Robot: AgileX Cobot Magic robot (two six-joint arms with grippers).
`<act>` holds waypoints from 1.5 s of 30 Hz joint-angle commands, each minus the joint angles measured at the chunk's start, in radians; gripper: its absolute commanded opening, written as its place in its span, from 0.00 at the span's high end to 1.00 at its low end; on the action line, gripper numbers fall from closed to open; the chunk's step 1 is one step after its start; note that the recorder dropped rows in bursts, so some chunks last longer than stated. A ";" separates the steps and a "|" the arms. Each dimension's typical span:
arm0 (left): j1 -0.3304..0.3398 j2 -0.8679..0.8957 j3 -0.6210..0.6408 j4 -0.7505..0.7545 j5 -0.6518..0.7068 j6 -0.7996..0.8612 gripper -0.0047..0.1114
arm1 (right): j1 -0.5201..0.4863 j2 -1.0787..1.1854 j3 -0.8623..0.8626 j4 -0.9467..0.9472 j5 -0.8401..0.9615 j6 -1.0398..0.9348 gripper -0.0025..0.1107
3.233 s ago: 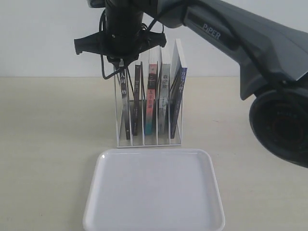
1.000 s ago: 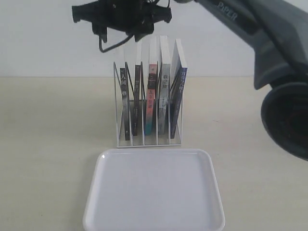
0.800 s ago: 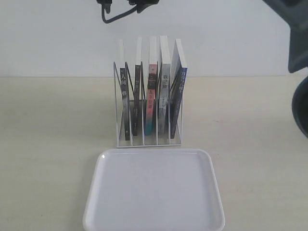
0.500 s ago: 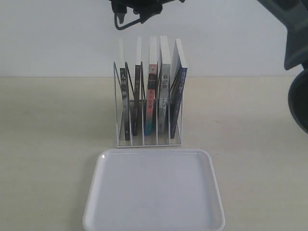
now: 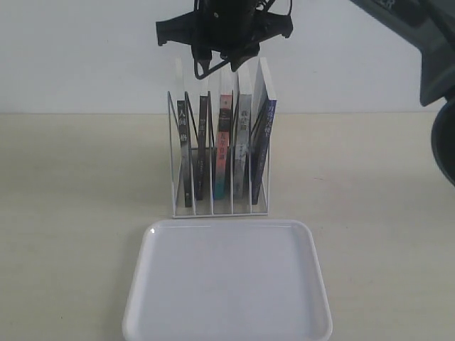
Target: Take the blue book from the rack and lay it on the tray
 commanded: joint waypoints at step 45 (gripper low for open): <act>0.000 -0.003 0.003 0.001 -0.008 -0.002 0.92 | -0.001 -0.009 0.070 -0.017 -0.031 0.042 0.61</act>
